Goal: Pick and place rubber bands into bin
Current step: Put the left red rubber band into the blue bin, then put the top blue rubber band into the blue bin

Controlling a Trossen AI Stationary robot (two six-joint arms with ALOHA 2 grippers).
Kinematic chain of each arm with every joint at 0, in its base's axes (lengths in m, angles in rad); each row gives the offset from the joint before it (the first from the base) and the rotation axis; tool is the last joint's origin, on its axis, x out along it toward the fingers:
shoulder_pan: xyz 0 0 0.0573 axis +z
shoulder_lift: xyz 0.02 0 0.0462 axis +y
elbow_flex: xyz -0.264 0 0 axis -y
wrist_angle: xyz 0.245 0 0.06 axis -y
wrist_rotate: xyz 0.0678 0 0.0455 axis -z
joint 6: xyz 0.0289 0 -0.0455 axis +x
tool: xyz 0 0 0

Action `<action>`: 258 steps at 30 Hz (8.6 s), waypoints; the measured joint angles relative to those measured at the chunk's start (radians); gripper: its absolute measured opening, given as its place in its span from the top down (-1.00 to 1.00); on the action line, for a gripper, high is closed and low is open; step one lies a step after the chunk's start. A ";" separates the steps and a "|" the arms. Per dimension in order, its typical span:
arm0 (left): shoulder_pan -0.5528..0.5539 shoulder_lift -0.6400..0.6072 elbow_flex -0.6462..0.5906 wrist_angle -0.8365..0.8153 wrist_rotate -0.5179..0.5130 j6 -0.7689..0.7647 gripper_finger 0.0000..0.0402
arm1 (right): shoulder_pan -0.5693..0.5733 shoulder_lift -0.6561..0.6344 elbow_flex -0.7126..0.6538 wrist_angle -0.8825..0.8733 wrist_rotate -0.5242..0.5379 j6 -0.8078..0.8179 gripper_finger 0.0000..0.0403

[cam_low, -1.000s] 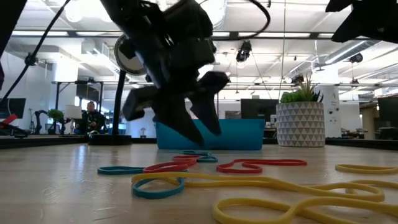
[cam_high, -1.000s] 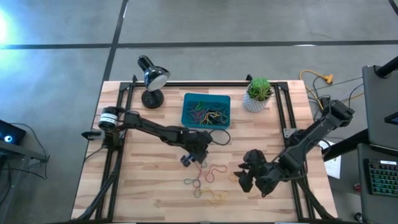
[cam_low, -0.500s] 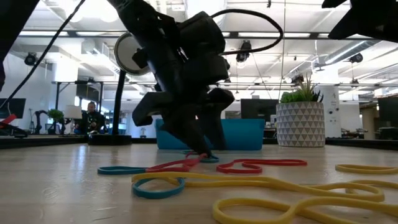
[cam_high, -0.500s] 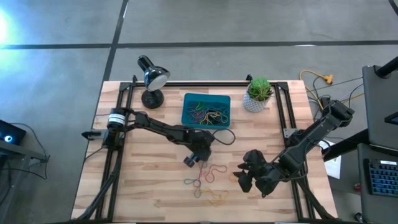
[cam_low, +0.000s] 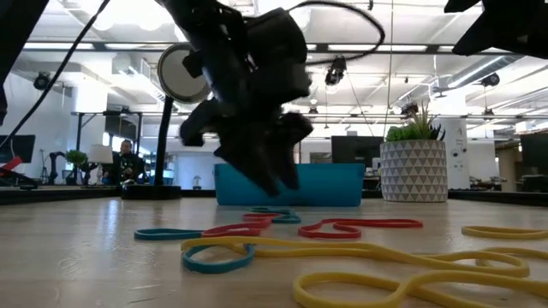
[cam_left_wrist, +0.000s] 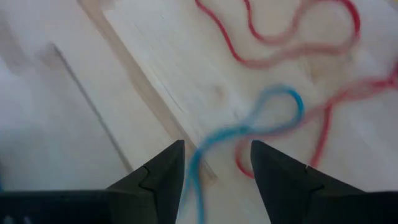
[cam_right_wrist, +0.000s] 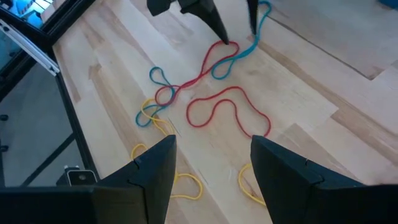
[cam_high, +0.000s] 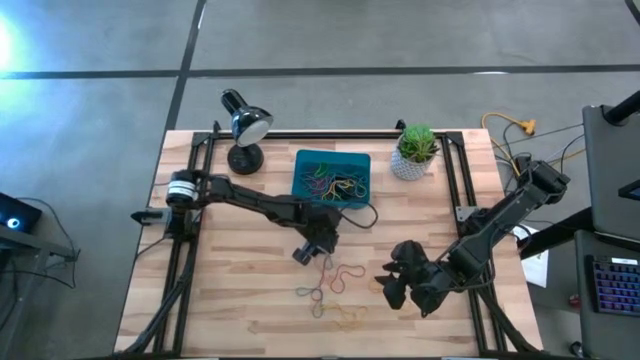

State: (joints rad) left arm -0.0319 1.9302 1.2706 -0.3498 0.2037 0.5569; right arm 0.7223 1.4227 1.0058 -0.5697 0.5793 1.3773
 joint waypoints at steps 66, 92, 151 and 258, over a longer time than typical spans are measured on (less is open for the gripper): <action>-0.226 0.044 -0.221 0.145 0.096 -0.186 0.19 | 0.002 0.000 -0.006 -0.001 0.015 -0.069 0.04; -0.219 -0.051 -0.230 0.151 0.049 -0.266 1.00 | 0.002 0.000 -0.006 -0.003 0.016 -0.077 0.04; 0.299 -0.359 -0.218 0.391 -0.403 -0.343 1.00 | -0.003 0.001 -0.029 -0.031 0.148 -0.126 0.04; -0.002 0.136 0.087 -0.100 -0.040 -0.006 0.19 | -0.059 0.000 -0.146 0.081 0.180 -0.089 0.04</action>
State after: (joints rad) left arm -0.0338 2.0659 1.3579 -0.4501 0.1641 0.5509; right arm 0.6632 1.4227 0.8600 -0.4889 0.7589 1.2882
